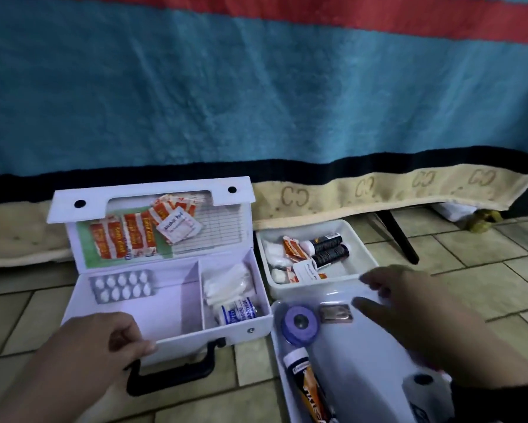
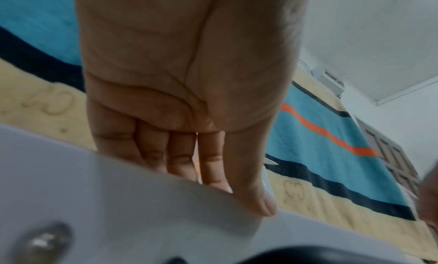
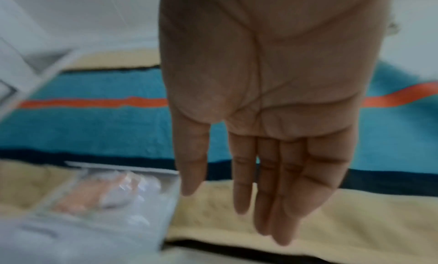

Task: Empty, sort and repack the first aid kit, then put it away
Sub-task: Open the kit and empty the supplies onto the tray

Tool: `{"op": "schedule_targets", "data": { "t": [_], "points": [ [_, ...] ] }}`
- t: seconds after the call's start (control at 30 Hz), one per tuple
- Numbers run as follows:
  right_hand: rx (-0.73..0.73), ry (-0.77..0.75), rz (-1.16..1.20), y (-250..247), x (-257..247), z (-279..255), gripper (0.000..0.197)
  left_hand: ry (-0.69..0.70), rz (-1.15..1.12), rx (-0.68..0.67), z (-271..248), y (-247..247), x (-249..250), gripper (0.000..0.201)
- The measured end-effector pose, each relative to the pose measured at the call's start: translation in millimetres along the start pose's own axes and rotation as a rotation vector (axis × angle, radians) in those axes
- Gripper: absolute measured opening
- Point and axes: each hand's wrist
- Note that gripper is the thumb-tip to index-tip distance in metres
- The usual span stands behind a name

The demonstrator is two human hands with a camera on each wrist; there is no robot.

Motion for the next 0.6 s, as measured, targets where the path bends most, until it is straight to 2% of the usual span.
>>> {"op": "schedule_targets", "data": {
  "t": [0.13,0.23,0.43,0.53,0.6],
  "points": [
    [-0.209,-0.455,0.167,0,-97,23,0.043,-0.017,-0.015,0.042,-5,-6,-12,0.019],
    [-0.300,-0.675,0.107,16,-161,41,0.048,-0.040,-0.075,0.050,-5,-5,-14,0.018],
    [-0.582,-0.765,-0.122,56,-237,76,0.051,-0.065,-0.138,0.113,-3,6,-26,0.011],
    [-0.750,-0.737,-0.159,70,-249,81,0.059,-0.070,-0.150,0.145,-2,10,-30,0.020],
    [-0.804,-0.707,-0.120,77,-253,82,0.063,-0.071,-0.142,0.149,0,11,-31,0.026]
  ]
}}
Point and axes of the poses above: each hand's wrist, its own z-axis towards the middle knuckle, its own y-axis out of the palm, x = y × z, and after that the axes turned 12 degrees about x, right-handed
